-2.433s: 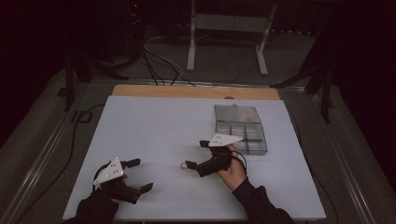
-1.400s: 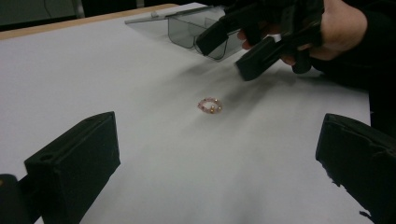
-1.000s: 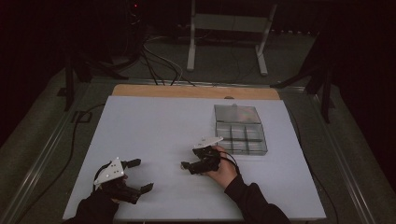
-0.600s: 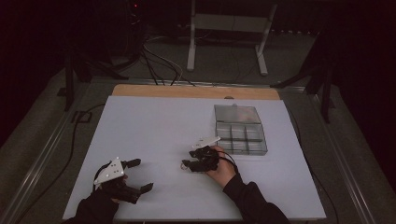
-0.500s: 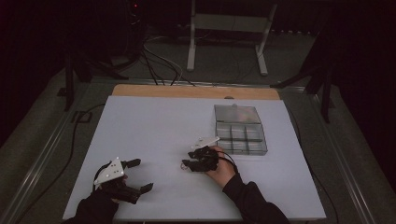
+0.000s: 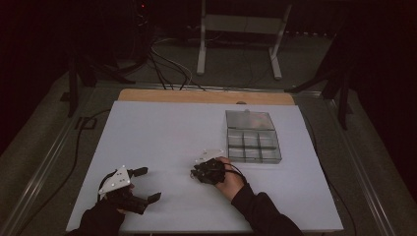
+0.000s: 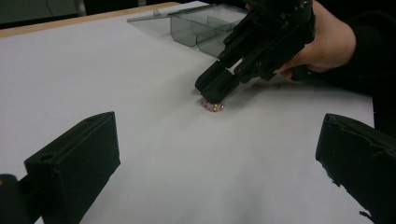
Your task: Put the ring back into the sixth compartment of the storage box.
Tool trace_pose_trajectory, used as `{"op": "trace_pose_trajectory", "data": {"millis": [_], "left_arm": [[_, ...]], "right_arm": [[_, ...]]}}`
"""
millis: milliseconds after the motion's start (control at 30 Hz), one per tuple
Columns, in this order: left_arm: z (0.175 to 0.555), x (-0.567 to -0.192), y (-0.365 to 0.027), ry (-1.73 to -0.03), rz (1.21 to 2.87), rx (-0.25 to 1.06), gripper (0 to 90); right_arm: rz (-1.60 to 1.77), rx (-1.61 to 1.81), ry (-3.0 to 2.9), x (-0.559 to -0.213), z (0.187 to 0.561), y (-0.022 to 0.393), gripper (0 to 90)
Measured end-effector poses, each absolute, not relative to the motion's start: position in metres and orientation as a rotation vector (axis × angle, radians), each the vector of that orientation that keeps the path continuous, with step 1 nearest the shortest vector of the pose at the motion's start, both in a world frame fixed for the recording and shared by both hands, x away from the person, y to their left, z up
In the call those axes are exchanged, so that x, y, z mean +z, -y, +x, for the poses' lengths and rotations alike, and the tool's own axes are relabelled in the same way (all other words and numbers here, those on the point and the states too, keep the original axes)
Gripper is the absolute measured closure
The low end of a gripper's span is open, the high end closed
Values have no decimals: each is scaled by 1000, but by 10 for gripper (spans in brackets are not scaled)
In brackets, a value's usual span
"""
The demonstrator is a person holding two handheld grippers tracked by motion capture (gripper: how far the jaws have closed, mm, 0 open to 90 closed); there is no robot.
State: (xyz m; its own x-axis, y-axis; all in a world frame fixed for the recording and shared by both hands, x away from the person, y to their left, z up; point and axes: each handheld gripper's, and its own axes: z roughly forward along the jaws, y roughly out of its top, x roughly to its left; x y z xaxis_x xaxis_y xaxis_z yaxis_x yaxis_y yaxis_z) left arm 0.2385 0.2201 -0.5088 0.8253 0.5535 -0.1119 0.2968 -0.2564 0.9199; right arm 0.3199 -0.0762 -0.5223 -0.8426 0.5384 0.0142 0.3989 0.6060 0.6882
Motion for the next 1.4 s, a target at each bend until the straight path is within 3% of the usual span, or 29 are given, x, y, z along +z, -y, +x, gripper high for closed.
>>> {"op": "trace_pose_trajectory", "data": {"millis": [500, 1400], "left_arm": [[239, -509, -219, -644, 1862, 277, 6], [239, -509, -219, -636, 1861, 271, 6]], "right_arm": [[748, 1006, -2651, -521, 316, 70, 872], [803, 1070, -2635, -511, 317, 74, 877]]}}
